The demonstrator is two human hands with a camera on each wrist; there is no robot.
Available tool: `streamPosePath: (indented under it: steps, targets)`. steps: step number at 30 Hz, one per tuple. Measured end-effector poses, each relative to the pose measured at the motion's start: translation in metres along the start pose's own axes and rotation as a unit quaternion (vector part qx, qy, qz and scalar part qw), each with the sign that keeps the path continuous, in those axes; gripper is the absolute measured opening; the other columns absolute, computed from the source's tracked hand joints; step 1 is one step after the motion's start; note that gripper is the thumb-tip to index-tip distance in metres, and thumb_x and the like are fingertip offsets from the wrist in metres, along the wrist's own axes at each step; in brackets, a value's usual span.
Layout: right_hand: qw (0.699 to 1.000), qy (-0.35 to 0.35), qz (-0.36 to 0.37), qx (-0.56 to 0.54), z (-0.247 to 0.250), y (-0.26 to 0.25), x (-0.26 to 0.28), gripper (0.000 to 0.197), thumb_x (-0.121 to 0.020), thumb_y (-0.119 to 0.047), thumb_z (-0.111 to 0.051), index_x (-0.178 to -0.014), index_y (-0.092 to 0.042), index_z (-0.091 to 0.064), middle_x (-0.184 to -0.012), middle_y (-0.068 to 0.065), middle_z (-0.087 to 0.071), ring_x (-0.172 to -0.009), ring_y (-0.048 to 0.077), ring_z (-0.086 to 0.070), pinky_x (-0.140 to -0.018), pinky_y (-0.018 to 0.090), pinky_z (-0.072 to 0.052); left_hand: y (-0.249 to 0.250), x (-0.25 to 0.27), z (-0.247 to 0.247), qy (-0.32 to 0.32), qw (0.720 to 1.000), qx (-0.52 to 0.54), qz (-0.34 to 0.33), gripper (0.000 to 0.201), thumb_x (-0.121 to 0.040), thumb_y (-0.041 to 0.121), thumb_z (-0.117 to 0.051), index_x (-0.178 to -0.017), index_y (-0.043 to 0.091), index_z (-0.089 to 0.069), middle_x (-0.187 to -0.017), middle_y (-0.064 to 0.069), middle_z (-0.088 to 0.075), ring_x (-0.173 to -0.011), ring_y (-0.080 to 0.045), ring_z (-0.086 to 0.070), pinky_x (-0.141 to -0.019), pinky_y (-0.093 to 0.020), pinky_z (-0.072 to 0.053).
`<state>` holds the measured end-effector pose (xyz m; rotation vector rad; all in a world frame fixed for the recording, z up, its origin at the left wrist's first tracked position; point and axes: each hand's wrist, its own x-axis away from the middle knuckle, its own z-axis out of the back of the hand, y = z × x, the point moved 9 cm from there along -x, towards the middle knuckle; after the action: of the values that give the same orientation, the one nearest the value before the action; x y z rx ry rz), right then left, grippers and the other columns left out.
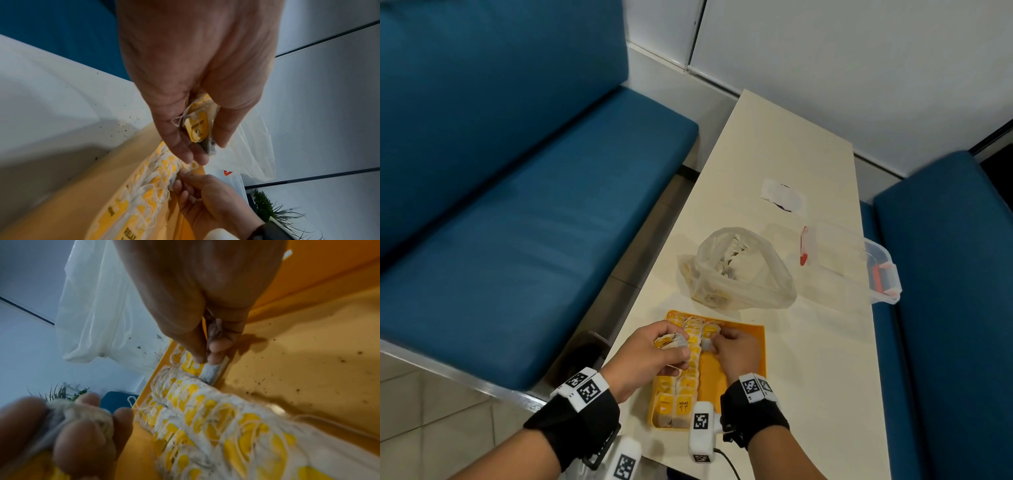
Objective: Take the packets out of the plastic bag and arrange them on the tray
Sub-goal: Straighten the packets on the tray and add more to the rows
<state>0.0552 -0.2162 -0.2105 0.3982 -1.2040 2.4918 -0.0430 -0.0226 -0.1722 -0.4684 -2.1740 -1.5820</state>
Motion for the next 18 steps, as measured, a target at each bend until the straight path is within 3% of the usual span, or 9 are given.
streamPosePath:
  steps: [2, 5, 8, 13, 18]
  targets:
    - [1.000, 0.002, 0.011, 0.016, -0.0016, -0.0005, 0.0011, 0.019, -0.086, -0.023, -0.073, -0.102, -0.014, -0.078, -0.099, 0.002, -0.077, -0.091, 0.018, -0.069, -0.083, 0.029, -0.054, 0.0002, -0.0001, 0.0002, -0.001, 1.000, 0.000, 0.001, 0.022, -0.088, 0.008, -0.077, -0.108, 0.011, -0.070, -0.100, -0.015, -0.074, -0.088, -0.030, -0.077, -0.076, -0.036, -0.062]
    - [1.000, 0.007, 0.019, 0.024, -0.0021, -0.0012, 0.0028, 0.022, -0.087, -0.021, -0.072, -0.106, -0.011, -0.077, -0.103, 0.001, -0.075, -0.091, 0.014, -0.065, -0.080, 0.024, -0.048, 0.0002, 0.0004, 0.0005, -0.003, 1.000, -0.001, 0.002, 0.022, -0.088, 0.010, -0.078, -0.109, 0.012, -0.070, -0.102, -0.015, -0.074, -0.090, -0.031, -0.077, -0.078, -0.038, -0.062]
    - [1.000, 0.008, 0.013, 0.013, -0.0033, 0.0014, 0.0019, 0.017, -0.088, -0.021, -0.072, -0.101, -0.012, -0.078, -0.097, 0.001, -0.076, -0.092, 0.018, -0.069, -0.081, 0.028, -0.052, 0.0005, 0.0006, 0.0010, -0.007, 1.000, 0.000, 0.005, 0.023, -0.088, 0.010, -0.078, -0.109, 0.012, -0.071, -0.103, -0.016, -0.074, -0.090, -0.032, -0.077, -0.079, -0.039, -0.062]
    - [1.000, 0.014, -0.019, -0.020, -0.0042, 0.0071, -0.0009, 0.007, -0.083, -0.018, -0.074, -0.090, -0.016, -0.075, -0.080, 0.002, -0.075, -0.079, 0.022, -0.072, -0.076, 0.038, -0.060, 0.0019, 0.0018, 0.0019, -0.010, 1.000, 0.005, 0.009, 0.023, -0.088, 0.007, -0.077, -0.110, 0.010, -0.071, -0.103, -0.016, -0.074, -0.091, -0.034, -0.076, -0.082, -0.041, -0.063]
    - [0.998, 0.017, -0.035, -0.057, -0.0006, 0.0079, 0.0035, 0.016, -0.076, -0.004, -0.072, -0.083, -0.018, -0.068, -0.078, 0.006, -0.075, -0.073, 0.023, -0.073, -0.068, 0.036, -0.059, 0.0026, 0.0026, 0.0017, -0.013, 1.000, 0.012, 0.019, 0.022, -0.089, 0.007, -0.077, -0.110, 0.008, -0.071, -0.099, -0.014, -0.074, -0.090, -0.033, -0.076, -0.083, -0.041, -0.062]
